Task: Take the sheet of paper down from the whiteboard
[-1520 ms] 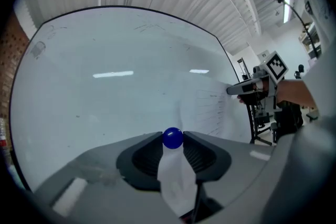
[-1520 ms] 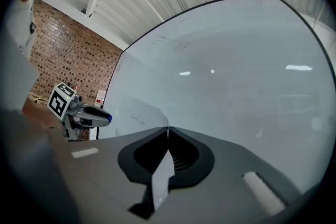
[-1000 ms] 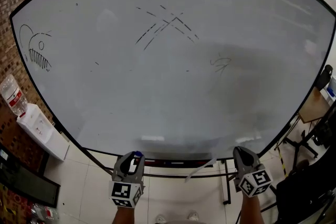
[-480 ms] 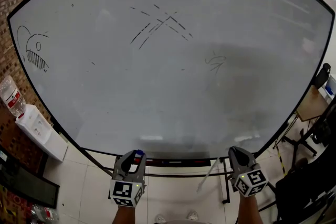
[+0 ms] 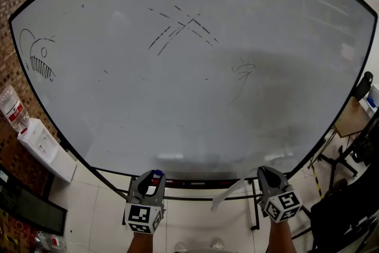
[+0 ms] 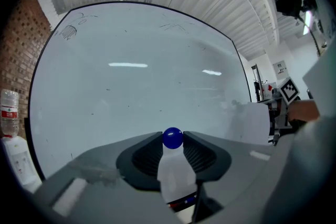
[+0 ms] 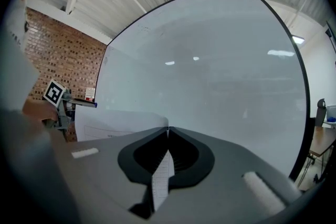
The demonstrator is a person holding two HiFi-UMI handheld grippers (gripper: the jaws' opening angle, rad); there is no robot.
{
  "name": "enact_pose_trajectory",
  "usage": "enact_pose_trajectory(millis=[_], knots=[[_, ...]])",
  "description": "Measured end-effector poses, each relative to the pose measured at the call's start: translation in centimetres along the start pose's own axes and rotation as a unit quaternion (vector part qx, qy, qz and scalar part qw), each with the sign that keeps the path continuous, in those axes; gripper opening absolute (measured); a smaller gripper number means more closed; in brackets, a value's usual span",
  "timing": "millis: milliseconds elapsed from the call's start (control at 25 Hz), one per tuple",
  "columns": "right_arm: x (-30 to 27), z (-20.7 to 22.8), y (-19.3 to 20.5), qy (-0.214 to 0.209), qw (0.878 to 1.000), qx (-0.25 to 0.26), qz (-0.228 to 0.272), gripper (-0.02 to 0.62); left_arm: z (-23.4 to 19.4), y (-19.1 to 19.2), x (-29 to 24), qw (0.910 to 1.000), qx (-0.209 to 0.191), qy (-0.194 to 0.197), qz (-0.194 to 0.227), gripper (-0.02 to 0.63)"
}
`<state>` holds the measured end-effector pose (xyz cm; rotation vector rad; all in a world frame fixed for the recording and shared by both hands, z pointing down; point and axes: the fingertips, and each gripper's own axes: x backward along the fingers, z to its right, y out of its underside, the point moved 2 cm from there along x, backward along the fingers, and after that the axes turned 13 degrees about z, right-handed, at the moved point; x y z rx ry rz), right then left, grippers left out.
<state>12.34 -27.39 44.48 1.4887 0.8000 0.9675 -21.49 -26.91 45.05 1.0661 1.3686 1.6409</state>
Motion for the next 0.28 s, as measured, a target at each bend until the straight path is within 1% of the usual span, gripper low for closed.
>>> enact_pose_trajectory(millis=[280], knots=[[-0.32,-0.11,-0.06,-0.002,1.000,0.001,-0.001,0.006,-0.08,0.08,-0.21,1.0000,0.004,0.006,-0.003,0.130]])
